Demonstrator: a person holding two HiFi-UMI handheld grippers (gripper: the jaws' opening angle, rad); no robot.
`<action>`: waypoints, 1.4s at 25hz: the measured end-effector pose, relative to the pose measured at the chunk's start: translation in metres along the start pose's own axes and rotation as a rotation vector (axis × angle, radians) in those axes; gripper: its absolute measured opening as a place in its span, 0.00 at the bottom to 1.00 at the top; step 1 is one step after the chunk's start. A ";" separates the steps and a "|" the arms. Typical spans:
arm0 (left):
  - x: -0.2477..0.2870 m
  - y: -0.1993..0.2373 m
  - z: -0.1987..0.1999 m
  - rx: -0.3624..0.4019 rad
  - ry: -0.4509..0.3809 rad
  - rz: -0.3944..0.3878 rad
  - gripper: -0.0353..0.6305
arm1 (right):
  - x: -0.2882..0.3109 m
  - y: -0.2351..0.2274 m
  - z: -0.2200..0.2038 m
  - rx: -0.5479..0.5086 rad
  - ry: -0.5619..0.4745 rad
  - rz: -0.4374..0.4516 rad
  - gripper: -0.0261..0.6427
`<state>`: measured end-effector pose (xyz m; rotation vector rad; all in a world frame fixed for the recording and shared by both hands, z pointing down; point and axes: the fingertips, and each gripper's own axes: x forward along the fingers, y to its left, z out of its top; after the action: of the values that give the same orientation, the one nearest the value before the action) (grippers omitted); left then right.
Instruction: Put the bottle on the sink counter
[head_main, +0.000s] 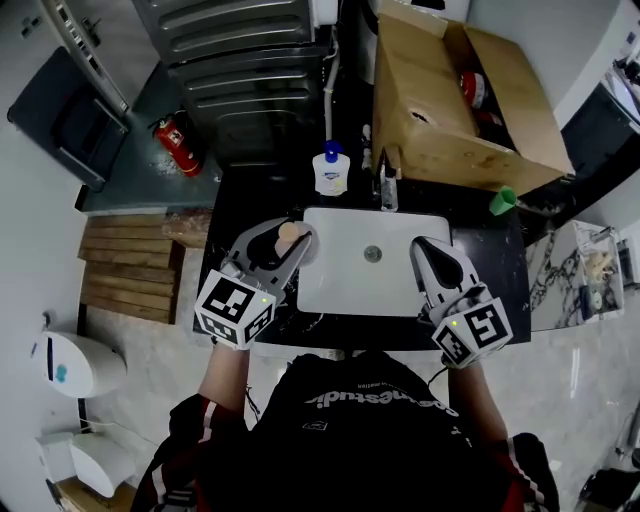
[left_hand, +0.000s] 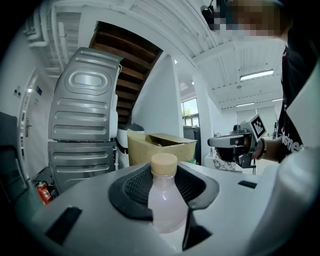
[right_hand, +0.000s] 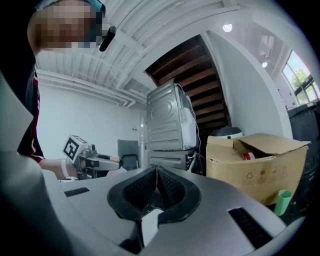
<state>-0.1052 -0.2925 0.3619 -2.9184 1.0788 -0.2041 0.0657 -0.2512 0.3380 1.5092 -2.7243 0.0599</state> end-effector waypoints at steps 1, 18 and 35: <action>0.003 0.006 -0.003 0.001 0.004 0.008 0.27 | 0.007 -0.001 -0.002 -0.003 -0.002 0.006 0.10; 0.070 0.140 -0.099 -0.075 0.002 0.198 0.27 | 0.150 -0.015 -0.071 -0.004 0.045 0.148 0.10; 0.135 0.240 -0.215 -0.107 0.062 0.309 0.27 | 0.226 -0.028 -0.145 0.016 0.120 0.149 0.10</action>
<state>-0.1870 -0.5573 0.5746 -2.7982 1.5747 -0.2364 -0.0295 -0.4510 0.4931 1.2591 -2.7405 0.1707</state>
